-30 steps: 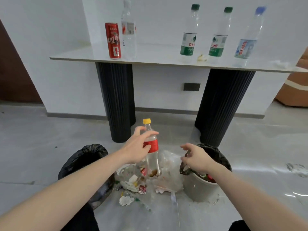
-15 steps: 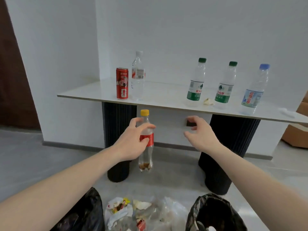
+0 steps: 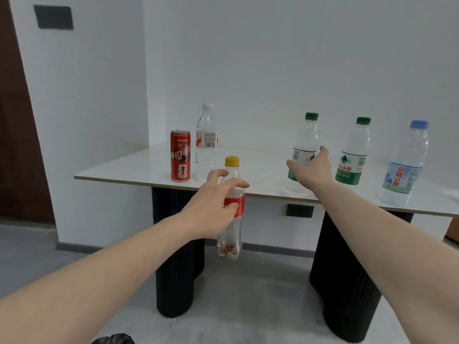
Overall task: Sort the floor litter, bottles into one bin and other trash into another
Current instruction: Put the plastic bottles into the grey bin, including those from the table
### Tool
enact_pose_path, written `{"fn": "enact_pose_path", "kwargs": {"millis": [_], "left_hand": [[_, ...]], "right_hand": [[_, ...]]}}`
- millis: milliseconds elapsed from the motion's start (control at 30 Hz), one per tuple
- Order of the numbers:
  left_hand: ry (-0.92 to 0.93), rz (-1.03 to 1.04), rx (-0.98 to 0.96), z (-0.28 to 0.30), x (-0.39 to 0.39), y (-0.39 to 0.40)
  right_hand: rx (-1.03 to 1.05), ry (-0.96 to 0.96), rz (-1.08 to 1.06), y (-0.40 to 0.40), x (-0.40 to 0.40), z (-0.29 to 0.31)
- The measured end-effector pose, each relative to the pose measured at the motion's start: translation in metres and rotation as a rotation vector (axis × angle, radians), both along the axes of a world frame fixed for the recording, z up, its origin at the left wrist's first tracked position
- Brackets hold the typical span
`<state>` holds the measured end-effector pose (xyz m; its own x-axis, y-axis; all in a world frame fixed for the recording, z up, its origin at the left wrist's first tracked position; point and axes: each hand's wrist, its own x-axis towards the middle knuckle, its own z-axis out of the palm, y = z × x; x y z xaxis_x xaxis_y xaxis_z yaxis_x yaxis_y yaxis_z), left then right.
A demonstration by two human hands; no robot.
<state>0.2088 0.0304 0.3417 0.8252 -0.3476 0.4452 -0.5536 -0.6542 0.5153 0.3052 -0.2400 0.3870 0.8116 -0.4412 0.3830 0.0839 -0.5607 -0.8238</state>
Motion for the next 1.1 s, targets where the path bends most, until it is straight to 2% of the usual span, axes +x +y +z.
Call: {"fn": "enact_pose_path", "kwargs": {"millis": [367, 567, 667, 800, 1100], "left_hand": [[-0.015, 0.02, 0.026, -0.002, 0.004, 0.005], [0.018, -0.005, -0.022, -0.008, -0.019, 0.003], [0.063, -0.02, -0.064, -0.023, -0.037, 0.0], [0.146, -0.03, -0.122, -0.058, -0.07, -0.013], [0.402, -0.01, -0.184, -0.17, -0.137, -0.069]], "right_hand": [[0.079, -0.003, -0.031, 0.013, 0.029, 0.0], [0.063, -0.192, 0.108, 0.03, -0.046, -0.027], [0.119, -0.224, 0.181, 0.028, -0.096, -0.051], [0.172, -0.158, 0.203, 0.017, -0.161, -0.091], [0.191, 0.177, 0.104, -0.057, -0.255, -0.219]]}}
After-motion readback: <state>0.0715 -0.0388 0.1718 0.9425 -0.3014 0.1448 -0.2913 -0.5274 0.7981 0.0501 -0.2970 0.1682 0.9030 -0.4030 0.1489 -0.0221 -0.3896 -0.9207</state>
